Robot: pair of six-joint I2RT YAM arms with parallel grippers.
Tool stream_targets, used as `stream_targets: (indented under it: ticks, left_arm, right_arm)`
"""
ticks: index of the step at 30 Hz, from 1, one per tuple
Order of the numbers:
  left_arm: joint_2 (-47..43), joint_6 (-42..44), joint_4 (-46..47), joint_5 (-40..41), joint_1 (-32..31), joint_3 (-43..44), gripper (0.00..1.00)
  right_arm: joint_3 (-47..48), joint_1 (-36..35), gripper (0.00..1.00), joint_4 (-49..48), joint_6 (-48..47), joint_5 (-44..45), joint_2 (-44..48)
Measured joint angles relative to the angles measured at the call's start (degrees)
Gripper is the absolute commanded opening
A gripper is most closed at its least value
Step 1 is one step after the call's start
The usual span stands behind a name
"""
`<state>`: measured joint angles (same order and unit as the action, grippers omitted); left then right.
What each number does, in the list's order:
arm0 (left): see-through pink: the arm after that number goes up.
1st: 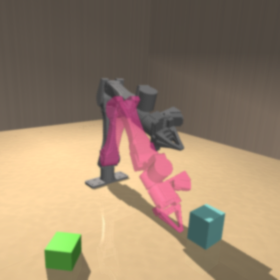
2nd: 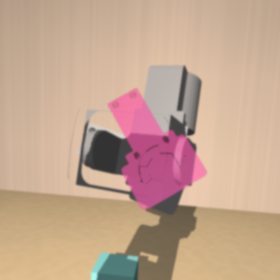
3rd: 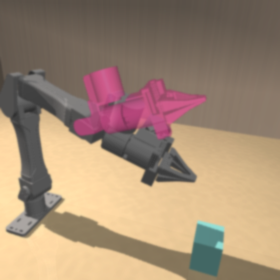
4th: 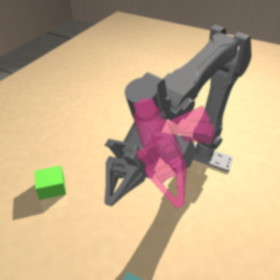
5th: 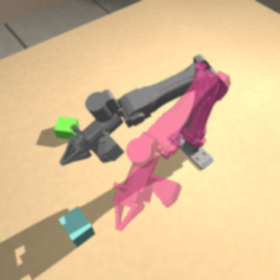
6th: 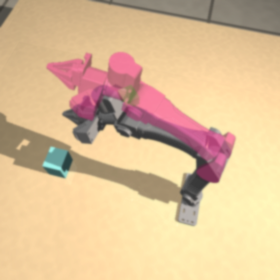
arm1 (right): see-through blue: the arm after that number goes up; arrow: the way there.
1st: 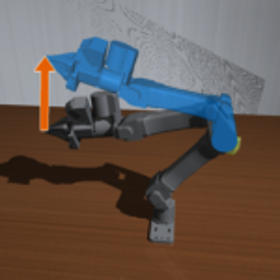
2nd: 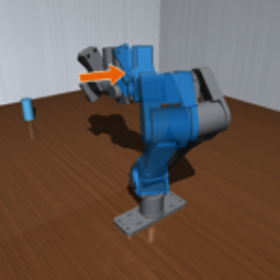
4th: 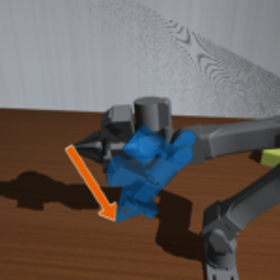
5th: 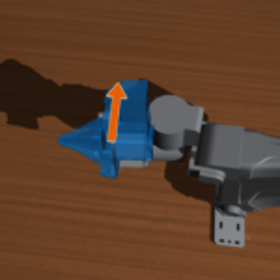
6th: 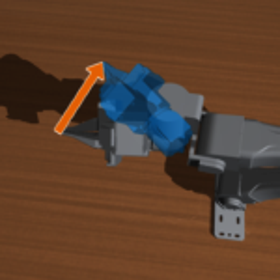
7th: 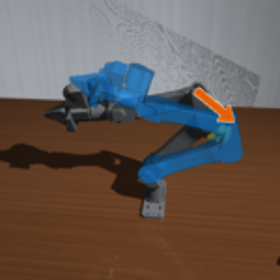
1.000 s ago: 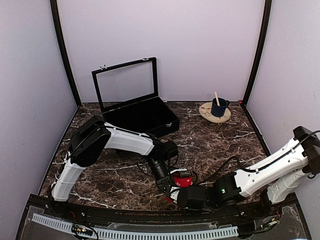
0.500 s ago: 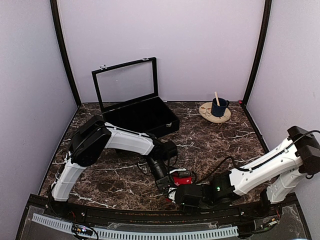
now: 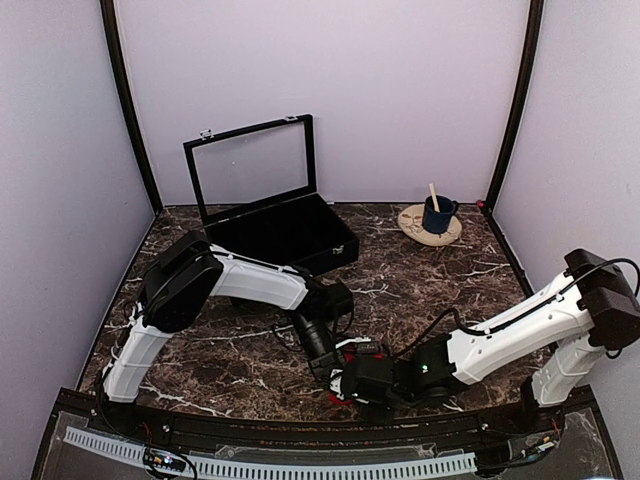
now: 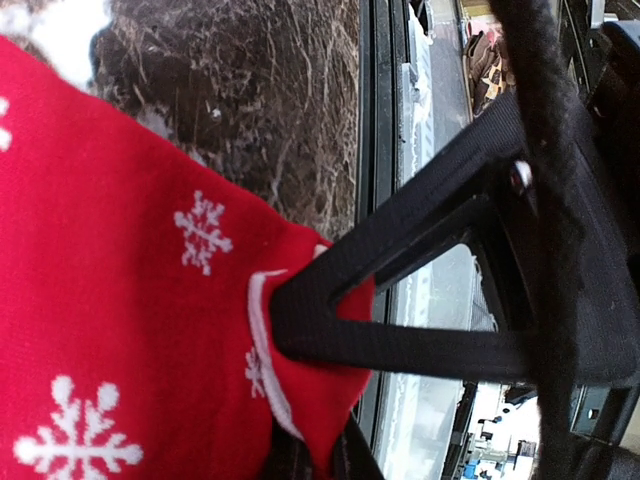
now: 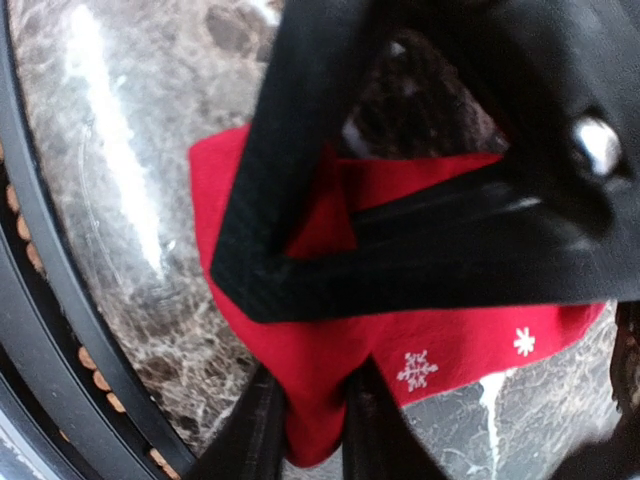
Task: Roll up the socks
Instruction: Roll the sock at the center of the board.
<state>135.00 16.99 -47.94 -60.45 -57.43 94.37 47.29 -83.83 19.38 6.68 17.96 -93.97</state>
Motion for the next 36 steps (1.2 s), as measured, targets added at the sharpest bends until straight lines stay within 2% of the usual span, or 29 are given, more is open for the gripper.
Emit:
stream_targets:
  ticks: [5, 10, 20, 36]
  left_arm:
    - [0.00, 0.22, -0.33, 0.04, 0.00, 0.00, 0.21]
    - [-0.02, -0.66, -0.13, -0.20, 0.28, -0.13, 0.29]
    - [-5.49, -6.67, 9.44, 0.57, 3.39, -8.17, 0.32]
    - [-13.94, -17.59, 27.93, 7.26, 5.81, -20.52, 0.34]
  right_arm:
    - [1.20, 0.26, 0.06, 1.29, 0.79, -1.22, -0.39]
    - [1.53, 0.59, 0.06, 1.77, 1.81, -2.29, -0.37]
    - [1.77, 0.74, 0.07, 1.49, 4.35, -5.22, -0.20]
    - [0.44, 1.49, 0.09, 0.85, 9.03, -12.24, 1.66]
